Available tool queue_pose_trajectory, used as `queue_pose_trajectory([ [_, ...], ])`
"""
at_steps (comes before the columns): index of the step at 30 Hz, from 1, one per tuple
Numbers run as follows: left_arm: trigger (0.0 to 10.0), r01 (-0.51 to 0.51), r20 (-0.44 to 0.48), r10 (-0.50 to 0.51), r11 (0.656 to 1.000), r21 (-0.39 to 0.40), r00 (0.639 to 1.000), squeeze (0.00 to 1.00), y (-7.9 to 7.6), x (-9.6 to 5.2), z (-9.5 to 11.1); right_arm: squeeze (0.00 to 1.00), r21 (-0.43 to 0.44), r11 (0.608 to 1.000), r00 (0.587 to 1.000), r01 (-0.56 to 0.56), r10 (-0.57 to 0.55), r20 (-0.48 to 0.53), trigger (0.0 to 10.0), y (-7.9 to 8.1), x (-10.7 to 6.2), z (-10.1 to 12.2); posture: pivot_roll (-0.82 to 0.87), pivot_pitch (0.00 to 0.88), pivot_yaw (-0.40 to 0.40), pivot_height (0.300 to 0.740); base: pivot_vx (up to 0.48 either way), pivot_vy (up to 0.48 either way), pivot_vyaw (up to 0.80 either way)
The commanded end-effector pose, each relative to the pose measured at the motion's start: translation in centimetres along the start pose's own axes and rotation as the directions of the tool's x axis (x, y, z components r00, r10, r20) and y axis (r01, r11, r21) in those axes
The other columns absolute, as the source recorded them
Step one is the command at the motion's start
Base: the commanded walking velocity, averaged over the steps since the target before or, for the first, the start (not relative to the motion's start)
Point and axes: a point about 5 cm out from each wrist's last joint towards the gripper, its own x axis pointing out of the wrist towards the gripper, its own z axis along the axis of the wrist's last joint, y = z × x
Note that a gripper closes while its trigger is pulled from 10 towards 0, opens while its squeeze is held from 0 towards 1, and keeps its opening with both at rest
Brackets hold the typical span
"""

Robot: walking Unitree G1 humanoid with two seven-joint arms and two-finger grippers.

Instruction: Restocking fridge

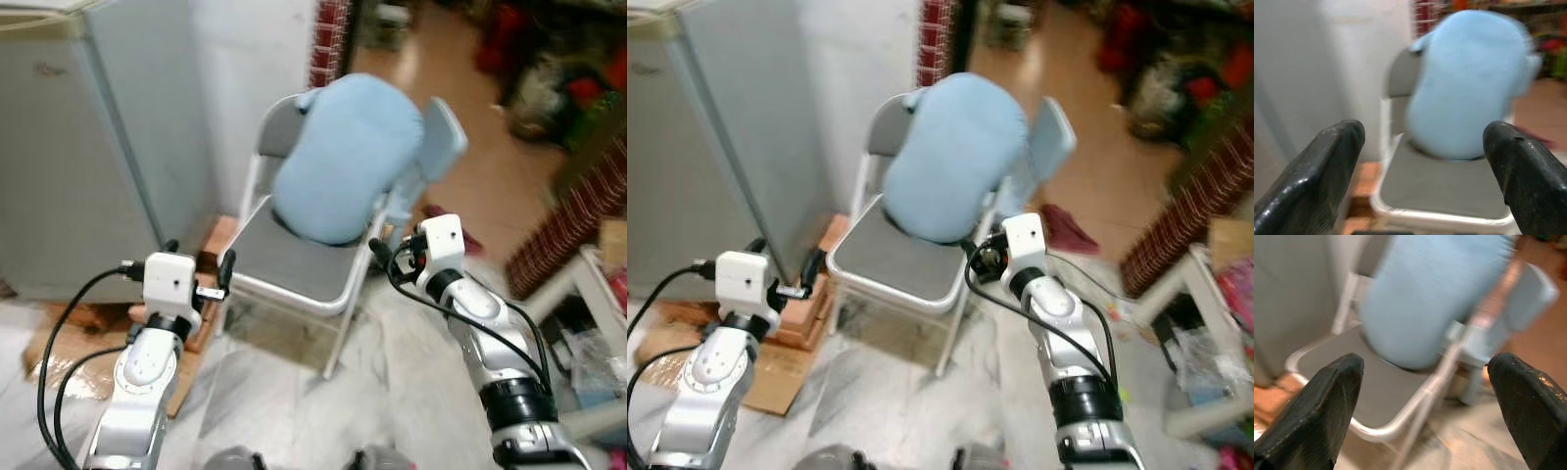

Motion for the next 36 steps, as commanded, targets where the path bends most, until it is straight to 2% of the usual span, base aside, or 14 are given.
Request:
queue_pose_trajectory([
  [1, 10.0, 0.03, -0.008, -0.03, 0.999, 0.011, 1.0, 0.0, -0.5, -0.2, 0.1, 0.0, 0.004, 1.0, 1.0, -0.003, 0.002, 0.011, 10.0, 0.1, 0.1, 0.5, 0.04, 0.0, -0.044, 0.74, -0.33, 0.352, -0.8],
  [7, 10.0, 0.06, -0.025, -0.058, 0.997, 0.045, 0.998, 0.0, -1.1, -0.1, 0.0, 0.0, 0.008, 1.0, 1.0, -0.005, 0.005, 0.009, 10.0, 0.2, 0.0, 0.6, 0.04, 0.0, -0.043, 0.74, -0.374, 0.227, -0.74],
  [12, 10.0, 0.068, -0.029, -0.065, 0.992, 0.105, 0.997, 0.0, -1.3, 0.1, 0.0, 0.0, 0.016, 1.0, 1.0, -0.011, 0.011, 0.009, 10.0, 0.2, -0.1, 0.7, 0.04, 0.0, -0.043, 0.74, -0.48, 0.0, 0.0],
  [17, 10.0, 0.077, -0.024, -0.074, 0.989, 0.127, 0.997, 0.0, -1.5, 0.1, 0.1, 0.0, 0.027, 1.0, 1.0, -0.004, 0.004, -0.005, 10.0, 0.2, -0.1, 0.5, 0.03, 0.0, -0.041, 0.74, -0.48, 0.0, 0.0],
  [21, 10.0, 0.081, -0.027, -0.078, 0.99, 0.12, 0.997, 0.0, -1.6, 0.2, 0.2, 0.0, 0.039, 0.999, 1.0, -0.004, 0.005, -0.014, 10.0, 0.2, -0.1, 0.4, 0.03, 0.0, -0.041, 0.74, -0.48, 0.0, -0.6],
  [27, 10.0, 0.103, -0.013, -0.103, 0.993, 0.058, 0.995, 0.0, -1.7, 0.4, 0.5, 0.0, 0.032, 0.999, 1.0, -0.002, 0.003, -0.014, 10.0, 0.2, -0.2, 0.4, 0.03, 0.0, -0.037, 0.74, -0.471, 0.0, -0.8],
  [34, 10.0, 0.129, 0.011, -0.129, 0.991, 0.026, 0.992, 0.0, -1.9, 0.3, 0.7, 0.0, 0.031, 0.999, 1.0, 0.004, -0.004, -0.02, 10.0, -0.1, -0.5, 0.3, 0.02, 0.0, -0.039, 0.74, -0.197, 0.415, -0.8],
  [36, 10.0, 0.124, 0.006, -0.124, 0.992, 0.007, 0.992, 0.0, -1.7, 0.2, 0.5, 0.0, 0.032, 0.999, 1.0, 0.004, -0.003, -0.017, 10.0, -0.1, -0.6, 0.3, 0.02, 0.0, -0.042, 0.74, 0.0, 0.48, 0.0],
])
